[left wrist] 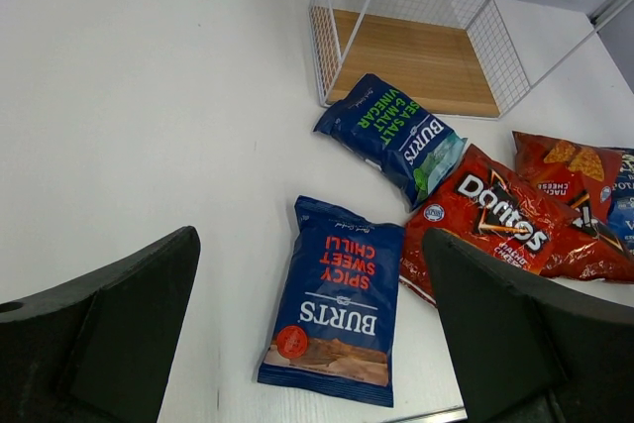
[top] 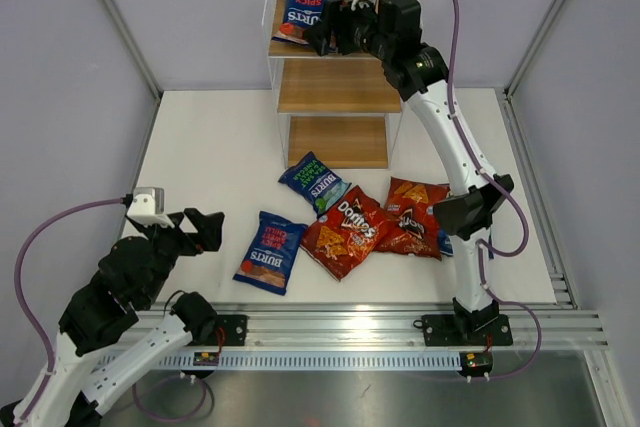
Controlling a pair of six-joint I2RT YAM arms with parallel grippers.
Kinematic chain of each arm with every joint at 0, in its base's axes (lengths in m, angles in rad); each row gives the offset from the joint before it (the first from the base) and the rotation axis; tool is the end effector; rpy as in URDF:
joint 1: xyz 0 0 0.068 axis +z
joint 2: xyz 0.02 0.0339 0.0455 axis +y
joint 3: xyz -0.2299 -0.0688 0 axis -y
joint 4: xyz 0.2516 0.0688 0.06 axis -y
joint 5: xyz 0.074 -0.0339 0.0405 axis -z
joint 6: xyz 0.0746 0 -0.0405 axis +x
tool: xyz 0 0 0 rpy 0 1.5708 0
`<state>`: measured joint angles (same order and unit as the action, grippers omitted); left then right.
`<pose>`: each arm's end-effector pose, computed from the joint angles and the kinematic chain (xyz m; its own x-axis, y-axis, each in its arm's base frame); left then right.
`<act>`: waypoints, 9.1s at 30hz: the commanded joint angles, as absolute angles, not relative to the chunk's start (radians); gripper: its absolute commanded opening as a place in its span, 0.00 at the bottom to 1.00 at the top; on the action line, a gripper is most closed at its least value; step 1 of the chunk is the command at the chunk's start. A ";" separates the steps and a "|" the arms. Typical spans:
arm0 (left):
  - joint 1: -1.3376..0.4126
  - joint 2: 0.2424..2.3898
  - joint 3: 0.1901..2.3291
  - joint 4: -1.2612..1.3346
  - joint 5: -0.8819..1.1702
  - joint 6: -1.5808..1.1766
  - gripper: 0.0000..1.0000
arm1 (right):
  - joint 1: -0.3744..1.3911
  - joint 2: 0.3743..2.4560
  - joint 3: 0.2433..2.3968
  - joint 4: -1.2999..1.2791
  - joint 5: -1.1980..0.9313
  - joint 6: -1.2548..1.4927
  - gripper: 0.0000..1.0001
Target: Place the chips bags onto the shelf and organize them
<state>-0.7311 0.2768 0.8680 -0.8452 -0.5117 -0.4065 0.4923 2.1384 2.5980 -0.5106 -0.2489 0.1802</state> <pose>0.1055 -0.0455 0.3314 -0.2625 -0.2277 -0.9377 0.1367 0.9532 -0.2697 0.4219 0.2471 0.4653 -0.1652 0.1085 -0.9803 -0.6559 0.7302 0.1913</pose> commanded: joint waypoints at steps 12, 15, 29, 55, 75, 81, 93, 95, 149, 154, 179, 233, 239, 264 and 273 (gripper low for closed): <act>-0.730 0.288 0.861 -0.802 -0.499 -0.388 0.99 | 0.489 1.970 2.635 -0.535 -0.146 0.155 1.00; -0.730 0.290 0.862 -0.804 -0.500 -0.388 0.99 | 0.489 1.944 2.637 -0.580 -0.103 0.121 1.00; -0.730 0.561 0.884 -0.742 -0.428 -0.684 0.99 | 0.494 1.122 1.648 -0.442 -0.259 0.322 0.99; -0.661 0.678 0.486 -0.562 -0.219 -0.758 0.99 | 0.494 0.594 0.933 -0.658 -0.382 0.314 1.00; -0.647 1.029 0.571 -0.502 -0.204 -0.598 0.99 | 0.495 0.561 0.816 -0.476 -0.621 0.374 0.99; -0.647 1.236 0.592 -0.480 -0.153 -0.621 0.99 | 0.494 0.580 0.792 -0.426 -0.676 0.393 0.99; -0.647 1.110 0.542 -0.408 -0.187 -0.666 0.69 | 0.494 0.575 0.787 -0.419 -0.667 0.391 1.00; -0.647 1.062 0.528 -0.391 -0.199 -0.664 0.57 | 0.494 0.581 0.785 -0.416 -0.663 0.399 0.99; -0.781 0.716 0.657 -0.066 -0.350 -1.238 0.00 | 0.839 1.319 0.515 0.926 -0.334 0.988 0.76; -0.790 0.712 0.644 -0.067 -0.359 -1.247 0.00 | 0.845 1.318 0.528 0.924 -0.316 0.953 0.60; -0.798 0.675 0.880 -0.359 -0.665 -0.887 0.99 | 0.845 1.042 0.607 0.605 -0.259 0.848 0.00; -0.798 0.367 0.862 -0.825 -0.595 -0.472 0.99 | 0.232 2.026 2.738 -0.841 -0.583 0.523 0.42; -0.798 0.382 0.859 -0.822 -0.586 -0.471 0.99 | 0.232 1.979 2.741 -0.842 -0.502 0.476 0.53; -0.798 0.348 0.844 -0.807 -0.565 -0.472 0.99 | 0.241 1.591 2.304 -0.552 -0.538 0.414 0.99; -0.798 0.367 0.850 -0.821 -0.595 -0.485 0.99 | 0.241 1.211 1.850 -0.491 -0.482 0.376 0.99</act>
<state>-0.7940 0.3599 0.8520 -0.8593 -0.5831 -0.4896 0.2359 1.2804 1.9423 -0.5598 -0.5156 0.4034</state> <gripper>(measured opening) 0.988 0.992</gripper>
